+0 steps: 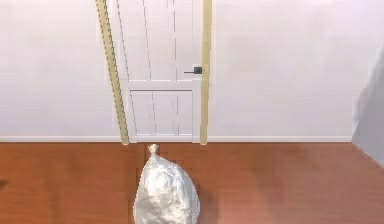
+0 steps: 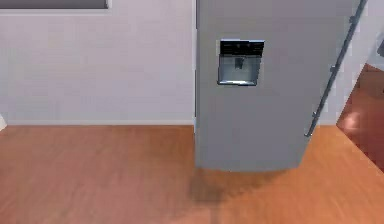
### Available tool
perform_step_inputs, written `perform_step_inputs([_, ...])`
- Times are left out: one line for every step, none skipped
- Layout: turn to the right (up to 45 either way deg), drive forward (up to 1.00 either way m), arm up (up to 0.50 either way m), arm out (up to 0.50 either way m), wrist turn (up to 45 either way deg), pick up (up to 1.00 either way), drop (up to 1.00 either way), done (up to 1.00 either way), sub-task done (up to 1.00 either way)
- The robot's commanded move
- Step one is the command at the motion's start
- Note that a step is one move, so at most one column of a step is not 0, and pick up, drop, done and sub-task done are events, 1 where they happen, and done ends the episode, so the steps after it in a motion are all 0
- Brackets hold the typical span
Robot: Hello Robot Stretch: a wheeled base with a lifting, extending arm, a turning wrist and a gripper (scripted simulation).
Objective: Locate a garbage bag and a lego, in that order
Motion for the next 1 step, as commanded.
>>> perform_step_inputs([0.0,0.15,0.0,0.0,0.0,0.0,0.0,0.0,0.0])
